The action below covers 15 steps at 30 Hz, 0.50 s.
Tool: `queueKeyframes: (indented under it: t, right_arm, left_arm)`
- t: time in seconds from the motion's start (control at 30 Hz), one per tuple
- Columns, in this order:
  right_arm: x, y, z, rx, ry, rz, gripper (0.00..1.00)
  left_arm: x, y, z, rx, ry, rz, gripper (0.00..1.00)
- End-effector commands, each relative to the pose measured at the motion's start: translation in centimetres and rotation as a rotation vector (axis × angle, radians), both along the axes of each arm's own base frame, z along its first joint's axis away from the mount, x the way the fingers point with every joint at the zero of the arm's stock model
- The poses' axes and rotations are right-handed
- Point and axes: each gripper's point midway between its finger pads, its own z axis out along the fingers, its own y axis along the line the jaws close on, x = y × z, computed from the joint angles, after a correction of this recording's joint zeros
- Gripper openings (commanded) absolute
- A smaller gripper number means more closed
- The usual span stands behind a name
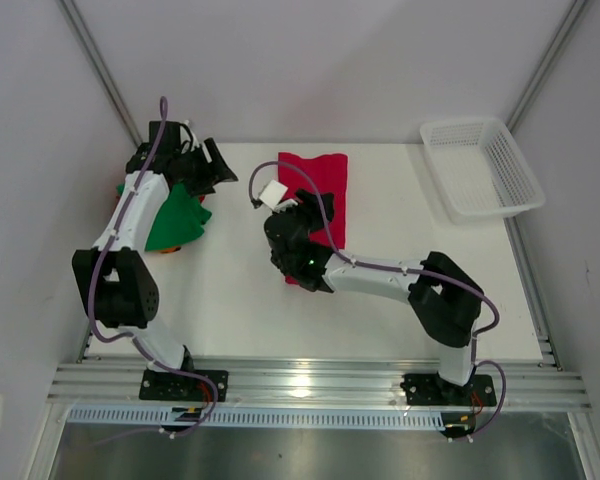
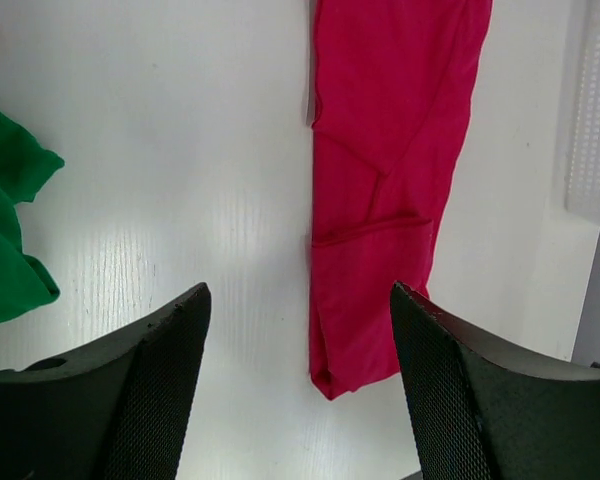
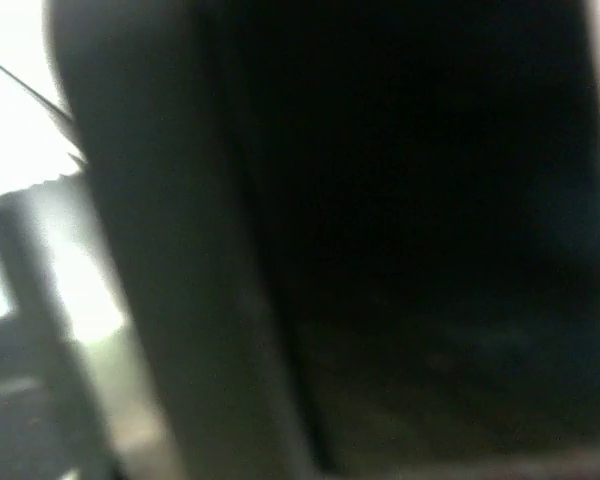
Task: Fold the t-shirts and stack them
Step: Fold the folded rectangular tshirt in 1/3 of the way
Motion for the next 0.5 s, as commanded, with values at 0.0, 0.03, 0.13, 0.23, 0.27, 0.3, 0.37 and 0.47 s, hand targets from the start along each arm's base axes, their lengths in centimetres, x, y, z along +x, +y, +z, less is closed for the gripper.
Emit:
queueKeyframes:
  t: [0.0,0.03,0.13,0.23,0.27,0.3,0.37,0.47]
  right_arm:
    - [-1.3,0.5,-0.1,0.177,0.075,0.045,0.56]
    - [-1.6,0.6,0.2,0.232,0.078,0.054,0.56]
    - [-2.3,1.7,-0.5,0.296,0.17,0.145,0.56]
    - [-3.1,1.8,-0.3,0.336,0.229,0.193,0.57]
    - [-3.5,1.3,0.3,0.368,0.229,0.19,0.6]
    - [-3.5,0.8,0.6,0.378,0.229,0.184,0.62]
    - [-3.4,-0.6,0.3,0.463,0.258,0.156,0.68]
    - [-2.9,-4.5,-0.3,0.635,0.329,0.112,0.69]
  left_arm:
    - [-0.4,-0.3,0.9,0.014,-0.026,-0.022,0.75]
    - [-0.7,-0.3,0.6,0.013,-0.021,-0.023,0.75]
    - [-1.1,-0.3,1.1,0.014,-0.032,-0.028,0.75]
    - [-1.4,0.0,1.7,0.037,-0.045,-0.026,0.75]
    - [-1.5,0.4,1.8,0.06,-0.052,-0.014,0.75]
    - [-1.8,0.7,2.1,0.076,-0.062,-0.008,0.75]
    - [-2.3,1.5,1.7,0.124,-0.064,0.0,0.75]
    - [-3.3,2.0,2.2,0.14,-0.093,0.012,0.8]
